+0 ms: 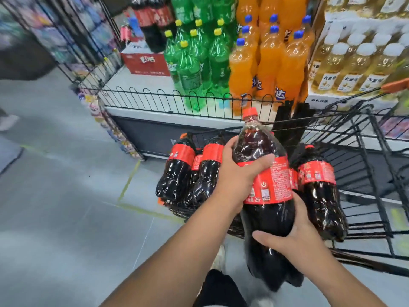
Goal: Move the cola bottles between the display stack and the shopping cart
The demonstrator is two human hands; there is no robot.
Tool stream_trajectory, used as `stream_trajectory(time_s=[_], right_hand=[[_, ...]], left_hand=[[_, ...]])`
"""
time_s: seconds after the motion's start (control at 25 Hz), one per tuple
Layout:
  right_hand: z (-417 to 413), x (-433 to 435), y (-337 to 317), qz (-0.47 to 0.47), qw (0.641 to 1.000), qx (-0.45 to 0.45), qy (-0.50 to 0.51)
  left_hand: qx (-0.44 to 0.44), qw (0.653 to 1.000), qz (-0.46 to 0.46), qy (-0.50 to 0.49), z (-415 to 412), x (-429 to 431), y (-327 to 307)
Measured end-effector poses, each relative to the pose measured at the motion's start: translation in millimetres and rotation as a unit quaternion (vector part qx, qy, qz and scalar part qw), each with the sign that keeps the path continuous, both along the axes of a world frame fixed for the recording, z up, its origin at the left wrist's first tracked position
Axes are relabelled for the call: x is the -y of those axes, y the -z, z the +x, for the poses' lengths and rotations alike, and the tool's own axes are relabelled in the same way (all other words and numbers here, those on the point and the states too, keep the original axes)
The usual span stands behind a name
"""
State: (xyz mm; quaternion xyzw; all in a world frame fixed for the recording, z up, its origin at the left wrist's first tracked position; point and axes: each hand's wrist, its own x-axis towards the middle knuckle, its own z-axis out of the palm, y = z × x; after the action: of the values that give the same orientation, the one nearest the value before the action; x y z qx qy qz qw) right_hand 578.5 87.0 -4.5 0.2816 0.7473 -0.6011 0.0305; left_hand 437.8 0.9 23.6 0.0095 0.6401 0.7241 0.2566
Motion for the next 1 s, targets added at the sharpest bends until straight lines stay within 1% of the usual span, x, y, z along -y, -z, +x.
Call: stream_trajectory(time_s=[0.08, 0.16, 0.32, 0.6, 0.72, 0.88, 1.0], right_hand=[[-9.2, 18.8, -5.6, -0.002, 0.999, -0.023, -0.029], [-13.4, 24.0, -7.9, -0.007, 0.999, -0.035, -0.031], [-38.1, 65.2, -17.4, 0.004, 0.996, -0.058, -0.066], [-97.2, 165.5, -31.9, 0.007, 0.992, -0.068, -0.106], [-123.6, 223.7, -35.2, 0.0, 0.991, -0.075, -0.114], [-153.8, 292.8, -31.9, -0.002, 0.99, -0.084, -0.113], [-179.6, 337.8, -31.5, -0.002, 0.988, -0.087, -0.125]], left_hand=[[-0.021, 0.999, 0.002, -0.036, -3.2, 25.3, -6.1], [-0.026, 0.999, 0.005, -0.047, -4.1, 32.9, -12.2], [-0.056, 0.992, 0.032, -0.107, -18.5, 86.1, -20.0], [-0.065, 0.979, 0.042, -0.19, -56.4, 197.5, -38.0], [-0.065, 0.977, 0.03, -0.199, -78.7, 257.0, -44.4], [-0.077, 0.979, 0.011, -0.187, -107.1, 328.7, -49.0], [-0.07, 0.981, -0.003, -0.183, -129.4, 375.7, -50.8]])
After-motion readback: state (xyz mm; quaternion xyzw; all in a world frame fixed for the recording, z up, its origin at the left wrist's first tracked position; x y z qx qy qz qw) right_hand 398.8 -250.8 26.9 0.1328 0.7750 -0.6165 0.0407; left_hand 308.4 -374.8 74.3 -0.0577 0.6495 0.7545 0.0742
